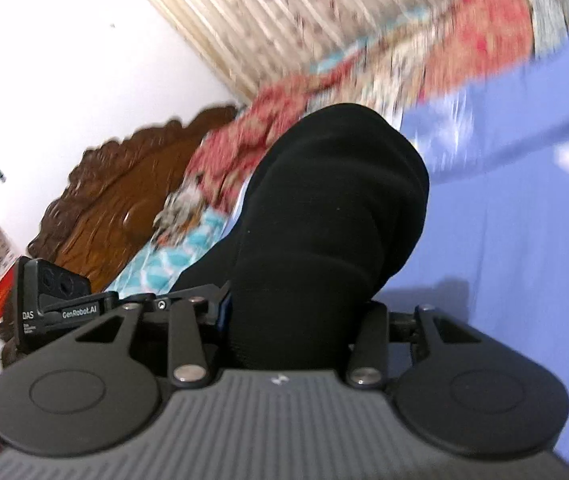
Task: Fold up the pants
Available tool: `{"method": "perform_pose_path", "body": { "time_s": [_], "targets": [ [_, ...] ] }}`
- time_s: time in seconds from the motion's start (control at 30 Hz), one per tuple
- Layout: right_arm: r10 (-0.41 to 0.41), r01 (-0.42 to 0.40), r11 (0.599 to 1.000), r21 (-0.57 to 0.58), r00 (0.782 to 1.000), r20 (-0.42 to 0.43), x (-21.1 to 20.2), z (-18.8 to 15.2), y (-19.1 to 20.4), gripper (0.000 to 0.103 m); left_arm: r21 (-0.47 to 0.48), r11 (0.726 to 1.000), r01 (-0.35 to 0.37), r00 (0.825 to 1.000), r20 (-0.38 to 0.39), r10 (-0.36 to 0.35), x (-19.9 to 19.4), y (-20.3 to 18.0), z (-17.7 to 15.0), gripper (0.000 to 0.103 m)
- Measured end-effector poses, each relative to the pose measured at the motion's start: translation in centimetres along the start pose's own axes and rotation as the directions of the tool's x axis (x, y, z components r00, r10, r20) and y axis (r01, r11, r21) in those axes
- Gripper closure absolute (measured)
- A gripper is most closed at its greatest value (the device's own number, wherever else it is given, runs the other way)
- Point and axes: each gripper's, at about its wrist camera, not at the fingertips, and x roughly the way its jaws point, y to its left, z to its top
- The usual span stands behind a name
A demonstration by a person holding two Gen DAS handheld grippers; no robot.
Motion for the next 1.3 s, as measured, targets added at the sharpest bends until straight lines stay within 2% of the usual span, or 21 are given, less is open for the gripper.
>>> {"method": "perform_pose_path", "body": {
  "time_s": [0.1, 0.23, 0.33, 0.4, 0.43, 0.47, 0.5, 0.53, 0.6, 0.63, 0.77, 0.83, 0.97, 1.17, 1.3],
  "targets": [
    [-0.047, 0.051, 0.997, -0.064, 0.997, 0.062, 0.6, 3.1, -2.0, 0.056, 0.035, 0.999, 0.004, 1.000, 0.009, -0.004, 4.9, -0.3, 3.0, 0.039],
    [-0.126, 0.132, 0.989, -0.067, 0.988, 0.087, 2.7, 5.6, -6.4, 0.056, 0.029, 0.999, -0.029, 0.999, -0.039, 0.030, 12.1, 0.8, 4.9, 0.039],
    [-0.186, 0.187, 0.982, -0.021, 0.981, 0.051, 4.8, 5.5, -10.4, 0.057, -0.006, 0.995, -0.095, 0.991, -0.100, 0.093, 16.9, 2.6, 4.3, 0.038],
    [-0.244, 0.244, 0.970, 0.002, 0.970, -0.010, 6.5, 4.6, -12.7, 0.056, -0.021, 0.986, -0.168, 0.973, -0.163, 0.162, 19.4, 3.7, 3.0, 0.038],
    [-0.280, 0.281, 0.960, 0.013, 0.959, -0.045, 7.4, 4.1, -13.6, 0.055, -0.018, 0.979, -0.204, 0.964, -0.179, 0.198, 20.1, 4.1, 2.2, 0.034],
    [-0.307, 0.309, 0.951, 0.022, 0.950, -0.053, 7.7, 3.6, -14.2, 0.051, -0.013, 0.976, -0.215, 0.964, -0.166, 0.210, 20.2, 4.1, 1.7, 0.024],
    [-0.307, 0.309, 0.950, 0.045, 0.951, -0.040, 7.4, 3.3, -14.5, 0.048, -0.012, 0.973, -0.230, 0.963, -0.148, 0.226, 19.9, 3.9, 1.3, 0.016],
    [-0.297, 0.299, 0.951, 0.075, 0.954, -0.031, 7.0, 3.1, -14.6, 0.047, -0.011, 0.968, -0.250, 0.959, -0.142, 0.246, 19.5, 3.6, 1.0, 0.013],
    [-0.321, 0.322, 0.943, 0.088, 0.947, -0.021, 6.3, 2.9, -14.0, 0.038, -0.012, 0.962, -0.273, 0.952, -0.149, 0.268, 18.7, 3.0, 0.8, 0.013],
    [-0.344, 0.344, 0.935, 0.081, 0.939, -0.014, 6.0, 2.9, -13.4, 0.038, -0.008, 0.956, -0.292, 0.946, -0.151, 0.288, 17.9, 2.5, 0.8, 0.013],
    [-0.401, 0.397, 0.914, 0.084, 0.915, 0.043, 3.2, 1.6, -11.1, 0.030, 0.083, 0.921, -0.382, 0.914, -0.115, 0.389, 14.6, -0.2, -0.2, 0.012],
    [-0.430, 0.423, 0.901, 0.100, 0.901, 0.063, 1.3, 0.1, -10.1, 0.030, 0.128, 0.897, -0.424, 0.894, -0.100, 0.437, 13.0, -1.7, -1.5, 0.011],
    [-0.480, 0.471, 0.872, 0.133, 0.876, 0.049, -0.4, -2.9, -9.1, 0.030, 0.181, 0.865, -0.467, 0.865, -0.109, 0.490, 10.0, -3.8, -5.1, 0.011],
    [-0.532, 0.524, 0.837, 0.157, 0.847, 0.008, -3.3, -8.3, -6.2, 0.030, 0.177, 0.834, -0.523, 0.821, -0.160, 0.549, 7.1, -5.3, -10.4, 0.009],
    [-0.549, 0.546, 0.829, 0.123, 0.836, -0.013, -4.2, -10.7, -4.6, 0.029, 0.195, 0.793, -0.577, 0.771, -0.188, 0.608, 5.9, -5.7, -13.3, 0.007]
  ]
}}
